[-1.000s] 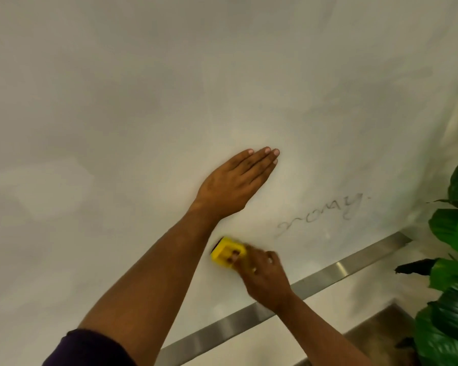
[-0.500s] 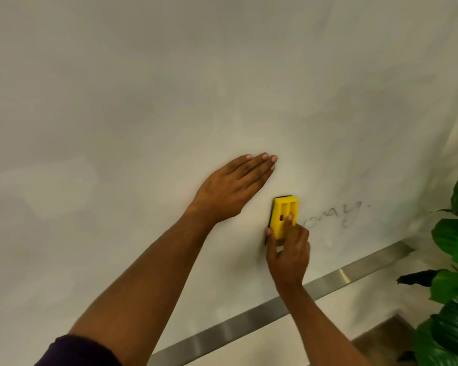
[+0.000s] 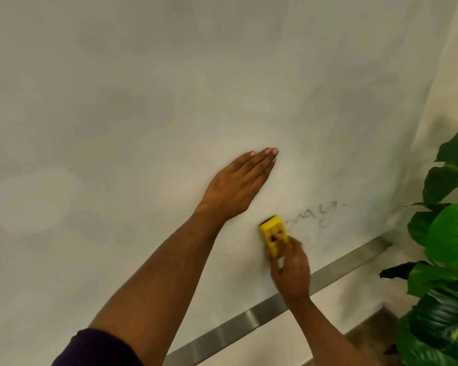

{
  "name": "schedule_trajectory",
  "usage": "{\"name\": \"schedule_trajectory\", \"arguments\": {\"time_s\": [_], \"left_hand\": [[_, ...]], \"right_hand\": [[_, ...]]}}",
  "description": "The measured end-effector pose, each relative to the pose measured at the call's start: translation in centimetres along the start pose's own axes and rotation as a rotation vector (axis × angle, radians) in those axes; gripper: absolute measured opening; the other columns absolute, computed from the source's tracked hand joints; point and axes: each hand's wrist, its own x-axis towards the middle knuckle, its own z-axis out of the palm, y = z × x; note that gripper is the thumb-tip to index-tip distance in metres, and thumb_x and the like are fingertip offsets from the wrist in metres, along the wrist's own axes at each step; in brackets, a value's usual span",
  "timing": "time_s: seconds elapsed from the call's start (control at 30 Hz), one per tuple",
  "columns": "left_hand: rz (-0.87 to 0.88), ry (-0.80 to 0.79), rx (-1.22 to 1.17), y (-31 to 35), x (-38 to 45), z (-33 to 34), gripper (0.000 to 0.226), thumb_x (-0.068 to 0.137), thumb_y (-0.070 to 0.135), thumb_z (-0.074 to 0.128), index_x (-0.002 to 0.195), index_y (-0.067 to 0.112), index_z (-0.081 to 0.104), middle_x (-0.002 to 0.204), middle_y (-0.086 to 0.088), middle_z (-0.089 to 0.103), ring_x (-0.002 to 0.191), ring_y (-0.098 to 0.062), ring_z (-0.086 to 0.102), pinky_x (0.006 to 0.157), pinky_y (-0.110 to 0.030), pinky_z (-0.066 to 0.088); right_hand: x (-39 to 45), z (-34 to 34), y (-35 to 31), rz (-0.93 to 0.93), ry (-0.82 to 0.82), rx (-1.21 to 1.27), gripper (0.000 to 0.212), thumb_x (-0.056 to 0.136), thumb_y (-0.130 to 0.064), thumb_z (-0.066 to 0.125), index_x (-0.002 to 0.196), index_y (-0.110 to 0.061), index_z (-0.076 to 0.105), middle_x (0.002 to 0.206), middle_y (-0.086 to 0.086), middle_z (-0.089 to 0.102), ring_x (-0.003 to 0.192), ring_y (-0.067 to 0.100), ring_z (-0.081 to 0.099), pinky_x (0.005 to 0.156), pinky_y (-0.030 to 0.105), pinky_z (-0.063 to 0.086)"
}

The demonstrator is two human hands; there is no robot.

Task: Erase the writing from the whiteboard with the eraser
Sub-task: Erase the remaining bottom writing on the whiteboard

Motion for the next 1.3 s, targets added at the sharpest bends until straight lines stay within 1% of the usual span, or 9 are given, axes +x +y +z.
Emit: {"name": "schedule_trajectory", "arguments": {"time_s": [0.1,0.23,0.4,0.53,0.7,0.87,1.03,1.17,1.3], "left_hand": [[-0.002,0.005,-0.004,0.3,1.0,0.7,0.064,0.102,0.005,0.02,0.165,-0.001,0.019,0.173,-0.017,0.016,0.161,-0.028,0.016,0.132,-0.039,0.013],[-0.003,0.032,-0.013,1.6,3.1,1.8,0.064,0.1,0.004,0.02,0.164,-0.002,0.02,0.173,-0.018,0.017,0.161,-0.029,0.017,0.132,-0.04,0.015],[0.003,0.04,-0.018,2.8,5.2,2.8,0.063,0.102,0.006,0.028,0.164,-0.002,0.022,0.172,-0.019,0.018,0.16,-0.031,0.018,0.132,-0.041,0.016],[0.002,0.093,0.003,3.4,5.7,3.4,0.062,0.101,0.004,0.029,0.163,-0.002,0.026,0.171,-0.02,0.023,0.159,-0.031,0.023,0.131,-0.042,0.022],[0.001,0.08,0.0,3.3,5.5,3.5,0.06,0.102,0.004,0.027,0.162,-0.003,0.026,0.17,-0.021,0.022,0.159,-0.033,0.022,0.131,-0.043,0.024],[0.014,0.071,0.027,3.4,5.7,3.1,0.061,0.101,0.002,0.021,0.162,-0.004,0.027,0.17,-0.022,0.023,0.159,-0.034,0.022,0.13,-0.043,0.025],[0.088,0.058,0.081,3.5,6.0,2.9,0.064,0.1,0.002,0.016,0.16,0.001,0.037,0.167,-0.019,0.032,0.156,-0.031,0.032,0.126,-0.039,0.035],[0.13,0.079,0.118,3.9,7.4,2.7,0.073,0.096,-0.005,0.007,0.156,0.005,0.046,0.163,-0.014,0.042,0.151,-0.029,0.041,0.125,-0.038,0.037],[0.138,0.064,0.009,3.3,8.3,3.2,0.06,0.101,0.008,0.027,0.159,0.001,0.039,0.167,-0.015,0.035,0.155,-0.03,0.034,0.128,-0.04,0.032]], "right_hand": [[2.7,-0.4,0.6,0.451,0.131,0.036,0.051,0.097,-0.056,0.051,0.132,-0.02,0.044,0.122,0.013,0.055,0.092,0.036,0.064,0.07,0.034,0.049],[2.0,-0.2,1.7,-0.151,-0.025,-0.1,0.05,0.092,-0.039,0.068,0.132,-0.014,0.053,0.122,0.017,0.061,0.091,0.027,0.061,0.073,0.033,0.052],[2.1,-0.3,2.3,0.282,0.096,0.023,0.051,0.096,-0.056,0.056,0.129,-0.018,0.049,0.114,0.004,0.053,0.083,0.028,0.061,0.063,0.032,0.049],[0.4,1.2,3.3,-0.253,-0.05,-0.085,0.047,0.097,-0.042,0.062,0.135,-0.016,0.051,0.125,0.014,0.06,0.097,0.029,0.06,0.077,0.036,0.05],[3.4,-0.2,5.4,0.535,0.231,0.014,0.057,0.097,-0.053,0.053,0.14,-0.015,0.046,0.119,0.016,0.055,0.095,0.043,0.062,0.075,0.047,0.054],[1.2,0.4,5.3,-0.288,-0.045,-0.094,0.044,0.102,-0.045,0.053,0.135,-0.015,0.051,0.124,0.014,0.057,0.096,0.03,0.059,0.079,0.036,0.048],[3.5,-0.6,4.0,0.379,0.183,0.018,0.053,0.097,-0.056,0.05,0.132,-0.017,0.048,0.113,0.015,0.059,0.085,0.035,0.062,0.069,0.036,0.05],[2.4,0.0,3.3,-0.193,-0.032,-0.083,0.048,0.097,-0.046,0.06,0.132,-0.015,0.054,0.122,0.013,0.062,0.099,0.026,0.06,0.08,0.035,0.05],[4.5,-1.6,5.5,0.515,0.188,0.005,0.069,0.096,-0.062,0.048,0.14,-0.01,0.051,0.125,0.016,0.058,0.101,0.041,0.063,0.082,0.045,0.053]]}}
